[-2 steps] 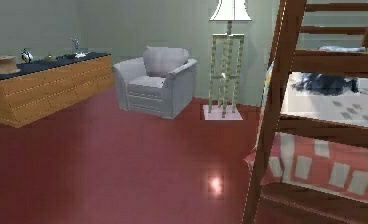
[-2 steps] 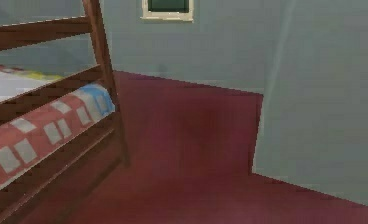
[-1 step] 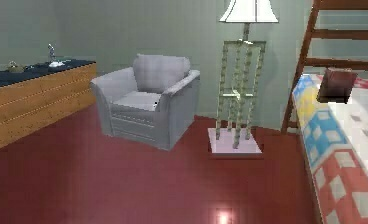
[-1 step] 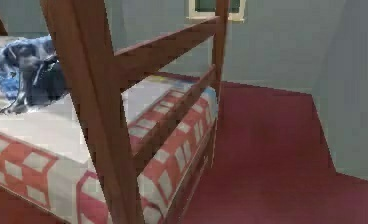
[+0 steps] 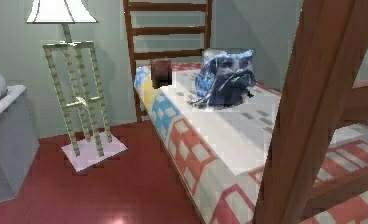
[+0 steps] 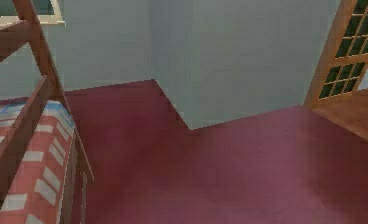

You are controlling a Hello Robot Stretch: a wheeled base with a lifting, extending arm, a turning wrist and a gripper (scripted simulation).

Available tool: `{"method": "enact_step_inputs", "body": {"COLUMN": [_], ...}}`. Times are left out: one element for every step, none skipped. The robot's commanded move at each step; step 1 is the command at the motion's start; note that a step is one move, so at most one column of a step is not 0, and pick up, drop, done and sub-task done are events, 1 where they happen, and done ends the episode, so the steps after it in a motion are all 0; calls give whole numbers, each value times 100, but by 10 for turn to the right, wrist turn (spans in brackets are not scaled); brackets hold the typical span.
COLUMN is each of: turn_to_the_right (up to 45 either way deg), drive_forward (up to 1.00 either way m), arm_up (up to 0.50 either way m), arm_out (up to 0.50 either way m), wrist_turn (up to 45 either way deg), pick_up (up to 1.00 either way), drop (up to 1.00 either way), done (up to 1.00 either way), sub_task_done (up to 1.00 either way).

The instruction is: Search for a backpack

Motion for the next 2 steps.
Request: {"method": "enact_step_inputs", "body": {"turn_to_the_right": [90,0], "drive_forward": [0,0], "arm_up": [0,0], "arm_out": [0,0], "wrist_turn": [0,0], "pick_up": [0,0], "drop": [0,0], "done": [0,100], "sub_task_done": [0,0]}}
